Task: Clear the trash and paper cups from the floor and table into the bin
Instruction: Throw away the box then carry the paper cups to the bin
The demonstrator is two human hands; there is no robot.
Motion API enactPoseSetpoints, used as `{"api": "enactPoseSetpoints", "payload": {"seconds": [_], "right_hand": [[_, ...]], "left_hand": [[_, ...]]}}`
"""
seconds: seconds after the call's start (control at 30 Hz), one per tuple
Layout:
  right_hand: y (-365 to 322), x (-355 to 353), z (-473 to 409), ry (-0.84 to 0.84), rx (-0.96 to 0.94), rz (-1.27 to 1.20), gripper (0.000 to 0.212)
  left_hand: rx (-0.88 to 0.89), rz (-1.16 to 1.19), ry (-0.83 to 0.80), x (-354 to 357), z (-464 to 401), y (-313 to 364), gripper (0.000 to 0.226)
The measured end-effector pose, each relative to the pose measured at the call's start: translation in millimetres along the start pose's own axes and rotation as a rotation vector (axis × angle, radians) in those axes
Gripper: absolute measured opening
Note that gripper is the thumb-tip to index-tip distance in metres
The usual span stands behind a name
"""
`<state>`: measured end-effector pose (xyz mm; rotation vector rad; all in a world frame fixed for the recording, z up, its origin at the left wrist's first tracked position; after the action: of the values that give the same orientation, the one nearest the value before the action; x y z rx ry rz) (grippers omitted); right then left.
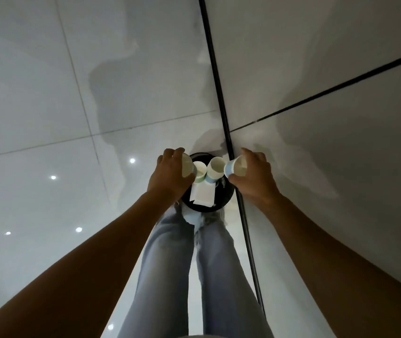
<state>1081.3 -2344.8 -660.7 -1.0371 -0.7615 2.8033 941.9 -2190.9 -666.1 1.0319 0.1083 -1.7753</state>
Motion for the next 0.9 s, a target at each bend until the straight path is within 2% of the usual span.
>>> {"api": "enactPoseSetpoints", "payload": {"seconds": [0.3, 0.53, 0.7, 0.83, 0.9], "right_hand": [[48.3, 63.1, -100.6, -0.007, 0.014, 0.008, 0.082], [64.6, 83.3, -126.9, 0.003, 0.014, 0.079, 0.083], [68.0, 86.0, -133.7, -0.011, -0.01, 0.04, 0.079], [46.3, 87.8, -131.6, -0.026, -0.124, 0.107, 0.079], [29.4, 95.6, -127.1, -0.075, -0.201, 0.11, 0.079]], "left_hand": [[0.067, -0.057, -0.069, 93.7, -102.6, -20.5, 0.076], [0.124, -0.094, -0.183, 157.5, -125.9, -22.9, 0.076], [0.162, -0.173, -0.249, 186.3, -135.1, -33.3, 0.08], [0.132, -0.157, -0.247, 187.1, -131.5, -47.4, 0.093], [0.085, -0.1, -0.208, 175.9, -128.3, -59.0, 0.091]]}}
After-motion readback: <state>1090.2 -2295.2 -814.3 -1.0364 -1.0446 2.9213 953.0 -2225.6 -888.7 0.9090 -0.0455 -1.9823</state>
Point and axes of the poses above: each hand's wrist, its own z-axis away from the middle knuckle, its own x-axis out of the palm, y = z × x, the point moved 10 cm from there along -z, towards the middle knuckle, and after that the axes turned 9 degrees about -z, right-handed, at the moved point
